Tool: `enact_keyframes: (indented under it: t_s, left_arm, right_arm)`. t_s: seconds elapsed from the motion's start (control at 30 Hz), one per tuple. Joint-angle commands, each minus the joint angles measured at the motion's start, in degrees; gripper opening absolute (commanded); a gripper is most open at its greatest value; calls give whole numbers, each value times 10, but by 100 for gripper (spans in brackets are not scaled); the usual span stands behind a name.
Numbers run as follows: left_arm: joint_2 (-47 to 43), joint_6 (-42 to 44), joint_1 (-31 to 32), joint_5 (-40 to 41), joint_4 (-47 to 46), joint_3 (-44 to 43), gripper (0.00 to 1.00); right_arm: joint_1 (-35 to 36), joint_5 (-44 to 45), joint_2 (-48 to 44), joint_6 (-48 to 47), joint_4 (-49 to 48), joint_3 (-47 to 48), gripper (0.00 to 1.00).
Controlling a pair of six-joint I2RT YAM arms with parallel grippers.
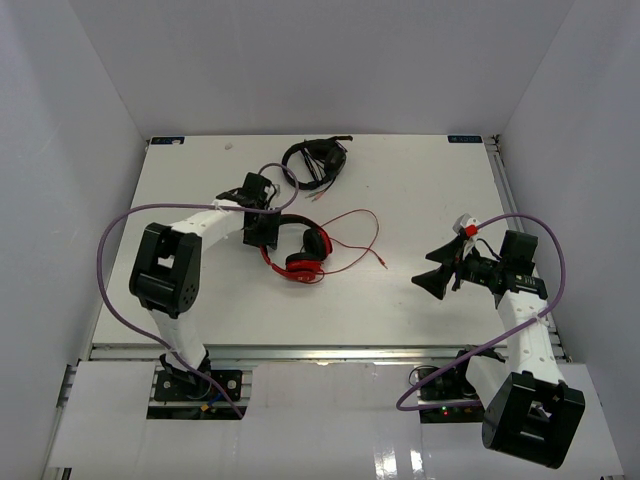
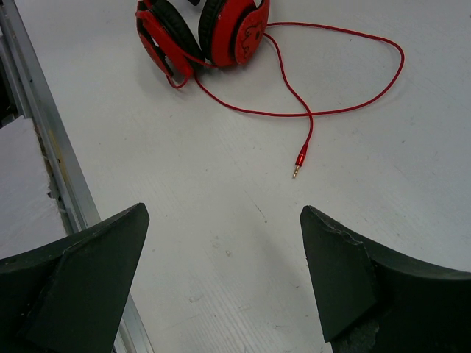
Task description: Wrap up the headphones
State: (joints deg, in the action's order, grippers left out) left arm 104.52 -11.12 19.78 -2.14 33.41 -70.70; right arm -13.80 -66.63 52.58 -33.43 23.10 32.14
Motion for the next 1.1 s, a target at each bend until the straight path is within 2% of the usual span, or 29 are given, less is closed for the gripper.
enact_keyframes:
  t_s: [0.0, 0.37, 0.5, 0.63, 0.7, 0.97, 1.07]
  left_arm:
    - [15, 19, 7, 83, -13, -16, 48]
    - [41, 61, 8, 101, -27, -36, 23]
    - [60, 65, 8, 79, -28, -49, 25]
    - [84, 66, 8, 64, -27, -60, 38]
    - [96, 67, 8, 63, -28, -66, 40]
    - [134, 88, 8, 51, -33, -113, 41]
    - [139, 102, 8, 42, -42, -117, 34]
  right_arm:
    - [-1, -17, -4, -9, 7, 20, 90]
    - [-2, -19, -3, -10, 8, 20, 90]
    - [-1, -18, -3, -10, 8, 20, 90]
    - [-2, -17, -1, -11, 9, 20, 90]
    - [-1, -17, -2, -11, 8, 20, 90]
    - [-2, -16, 2, -12, 9, 20, 90]
    - [-1, -15, 2, -13, 8, 20, 90]
